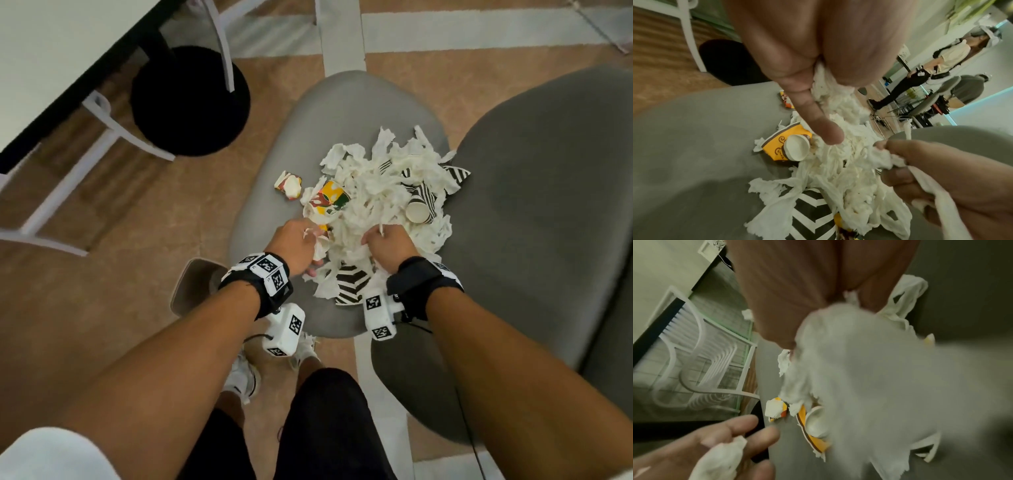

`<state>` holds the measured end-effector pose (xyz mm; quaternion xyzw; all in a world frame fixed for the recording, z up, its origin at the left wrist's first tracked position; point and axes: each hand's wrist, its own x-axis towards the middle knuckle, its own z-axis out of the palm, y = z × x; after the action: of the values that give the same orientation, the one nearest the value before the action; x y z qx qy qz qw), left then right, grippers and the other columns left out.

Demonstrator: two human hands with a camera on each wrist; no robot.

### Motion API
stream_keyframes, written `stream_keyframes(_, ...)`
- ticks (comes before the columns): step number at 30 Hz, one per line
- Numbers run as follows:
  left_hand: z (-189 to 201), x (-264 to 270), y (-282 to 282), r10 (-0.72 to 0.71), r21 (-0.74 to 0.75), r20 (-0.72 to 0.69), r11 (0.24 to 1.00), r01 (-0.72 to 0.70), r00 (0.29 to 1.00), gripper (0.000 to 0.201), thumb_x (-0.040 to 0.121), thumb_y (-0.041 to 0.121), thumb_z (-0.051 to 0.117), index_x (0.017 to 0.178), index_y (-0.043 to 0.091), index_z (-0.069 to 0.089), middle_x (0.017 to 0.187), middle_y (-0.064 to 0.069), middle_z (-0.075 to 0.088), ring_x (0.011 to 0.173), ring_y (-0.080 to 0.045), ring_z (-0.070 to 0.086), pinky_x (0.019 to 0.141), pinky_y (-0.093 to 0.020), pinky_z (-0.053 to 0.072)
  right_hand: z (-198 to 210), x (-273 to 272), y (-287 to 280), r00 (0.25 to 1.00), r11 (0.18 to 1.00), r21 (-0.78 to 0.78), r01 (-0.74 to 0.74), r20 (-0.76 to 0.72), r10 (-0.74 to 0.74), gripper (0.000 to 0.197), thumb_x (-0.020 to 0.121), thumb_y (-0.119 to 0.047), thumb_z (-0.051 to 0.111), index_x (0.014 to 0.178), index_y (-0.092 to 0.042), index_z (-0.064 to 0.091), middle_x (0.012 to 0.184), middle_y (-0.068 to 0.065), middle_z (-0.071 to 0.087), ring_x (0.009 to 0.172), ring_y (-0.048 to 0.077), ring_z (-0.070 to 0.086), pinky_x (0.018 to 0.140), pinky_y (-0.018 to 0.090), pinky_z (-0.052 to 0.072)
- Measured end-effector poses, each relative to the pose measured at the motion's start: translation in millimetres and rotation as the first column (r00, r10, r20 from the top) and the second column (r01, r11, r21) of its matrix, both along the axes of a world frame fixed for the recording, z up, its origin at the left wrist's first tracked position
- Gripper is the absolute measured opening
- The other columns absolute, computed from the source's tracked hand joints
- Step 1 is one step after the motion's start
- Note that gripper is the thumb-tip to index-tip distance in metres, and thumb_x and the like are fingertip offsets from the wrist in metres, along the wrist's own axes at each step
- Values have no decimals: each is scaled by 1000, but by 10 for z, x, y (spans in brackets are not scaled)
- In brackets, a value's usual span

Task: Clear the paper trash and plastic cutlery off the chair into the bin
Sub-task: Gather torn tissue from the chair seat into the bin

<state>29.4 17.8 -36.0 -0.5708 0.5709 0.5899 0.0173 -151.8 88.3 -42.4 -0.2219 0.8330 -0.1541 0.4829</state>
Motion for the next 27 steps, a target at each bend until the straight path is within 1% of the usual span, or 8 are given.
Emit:
stream_keyframes(4, -35, 338, 75, -60, -85, 113, 994, 70, 992, 31, 99, 7, 36, 99, 11, 67, 102, -8, 66, 81, -29, 68, 64, -25, 48, 37, 283, -171, 997, 997, 45, 59, 37, -61, 30, 98, -25, 37, 74, -13, 52, 87, 10, 57, 70, 24, 51, 78, 41, 48)
stream_keyframes(6, -68, 628, 84, -64, -118, 178, 989, 86, 982, 25, 96, 5, 42, 102, 4, 66, 110, -13, 68, 101, -34, 63, 79, -28, 46, 35, 515, -275, 999, 999, 43, 28, -20, -27, 31, 100, -27, 33, 86, -5, 49, 96, 18, 54, 73, 28, 46, 80, 39, 39)
stream_keyframes(9, -193, 1119, 116, 32, -123, 251, 992, -1, 967, 20, 92, 5, 47, 105, 6, 62, 112, -16, 66, 107, -35, 61, 91, -37, 48, 74, 944, -424, 1000, 1000, -1, -11, -24, 11, 35, 100, -32, 35, 87, -3, 50, 87, 14, 53, 84, 29, 46, 78, 34, 35)
stream_keyframes(13, -383, 1761, 125, 194, -71, 269, 981, -181, 943, 24, 99, 24, 45, 114, 5, 45, 115, -21, 63, 107, -37, 59, 90, -39, 45, -12, 1581, -550, 986, 986, -6, -166, 23, 166, 32, 94, -35, 37, 75, -14, 50, 76, 7, 51, 80, 30, 46, 78, 37, 37)
stream_keyframes(17, -706, 2426, 187, 330, 33, 271, 935, -352, 904, 50, 88, 18, 56, 130, 6, 32, 133, -16, 45, 119, -34, 49, 99, -38, 42, -233, 2270, -536, 952, 970, 4, -242, 196, 236, 19, 82, -32, 48, 92, -16, 49, 78, 2, 49, 82, 25, 48, 77, 36, 35)
stream_keyframes(19, -881, 2701, 219, 291, 60, 253, 947, -316, 922, 44, 90, 6, 52, 127, 7, 28, 124, -16, 46, 111, -31, 52, 85, -31, 44, -381, 2523, -489, 932, 960, -10, -279, 238, 274, 18, 88, -17, 48, 105, -20, 42, 85, 4, 51, 81, 23, 51, 73, 34, 40)
stream_keyframes(22, -1123, 2984, 274, 217, 92, 279, 964, -251, 935, 45, 95, 11, 47, 132, 13, 21, 110, -14, 56, 93, -30, 60, 64, -29, 43, -641, 2852, -405, 901, 931, -18, -365, 246, 358, 27, 96, -10, 46, 117, -21, 33, 99, 9, 57, 87, 25, 59, 75, 38, 49)
stream_keyframes(27, -1467, 3216, 387, 198, 133, 260, 962, -238, 945, 59, 98, 23, 50, 149, 16, 19, 117, -8, 68, 112, -29, 62, 92, -35, 48, -978, 3202, -281, 893, 911, -22, -412, 188, 409, 37, 91, -13, 53, 124, -20, 39, 122, 12, 58, 107, 30, 61, 95, 49, 51)
